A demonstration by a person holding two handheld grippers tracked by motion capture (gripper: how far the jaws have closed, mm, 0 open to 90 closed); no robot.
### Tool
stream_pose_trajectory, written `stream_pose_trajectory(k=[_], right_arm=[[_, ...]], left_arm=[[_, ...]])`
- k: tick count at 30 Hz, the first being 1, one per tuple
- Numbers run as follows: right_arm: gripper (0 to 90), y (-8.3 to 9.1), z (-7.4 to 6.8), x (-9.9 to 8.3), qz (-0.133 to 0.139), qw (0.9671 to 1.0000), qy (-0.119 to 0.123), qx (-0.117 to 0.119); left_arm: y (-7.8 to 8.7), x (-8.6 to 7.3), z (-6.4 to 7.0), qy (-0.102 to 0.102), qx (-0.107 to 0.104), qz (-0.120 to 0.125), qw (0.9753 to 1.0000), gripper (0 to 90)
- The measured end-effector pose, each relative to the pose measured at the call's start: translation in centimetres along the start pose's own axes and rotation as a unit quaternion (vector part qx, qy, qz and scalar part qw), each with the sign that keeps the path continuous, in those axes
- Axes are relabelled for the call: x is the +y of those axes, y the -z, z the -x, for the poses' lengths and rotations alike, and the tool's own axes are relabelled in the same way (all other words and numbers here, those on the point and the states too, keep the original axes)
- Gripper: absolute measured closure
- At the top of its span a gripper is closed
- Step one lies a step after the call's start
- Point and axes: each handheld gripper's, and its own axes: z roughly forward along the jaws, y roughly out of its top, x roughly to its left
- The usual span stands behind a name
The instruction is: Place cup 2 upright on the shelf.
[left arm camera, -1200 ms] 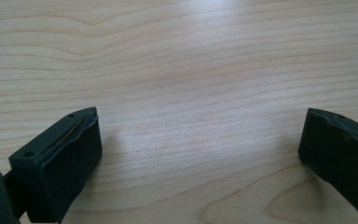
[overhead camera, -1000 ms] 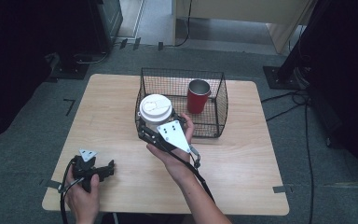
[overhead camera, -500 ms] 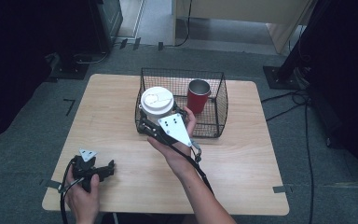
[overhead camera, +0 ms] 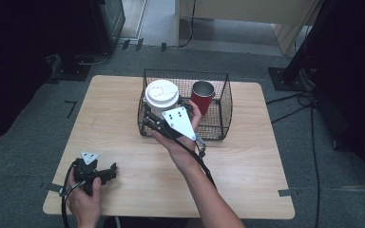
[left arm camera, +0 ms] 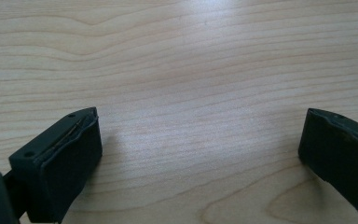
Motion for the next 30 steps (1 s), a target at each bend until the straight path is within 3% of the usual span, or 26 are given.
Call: stream_pose_trajectory(k=[25, 30], right_arm=[[16.1, -4.1, 1.5, 0.5, -0.002, 0.9996, 0.010, -0.025], [16.1, -4.9, 1.7, 0.3, -0.006, 0.9994, 0.003, -0.034]], left_arm=[[0.0, 0.0, 0.0, -0.001, 0.000, 0.000, 1.0000, 0.0], [0.0, 0.0, 0.0, -0.001, 0.000, 0.000, 1.0000, 0.0]])
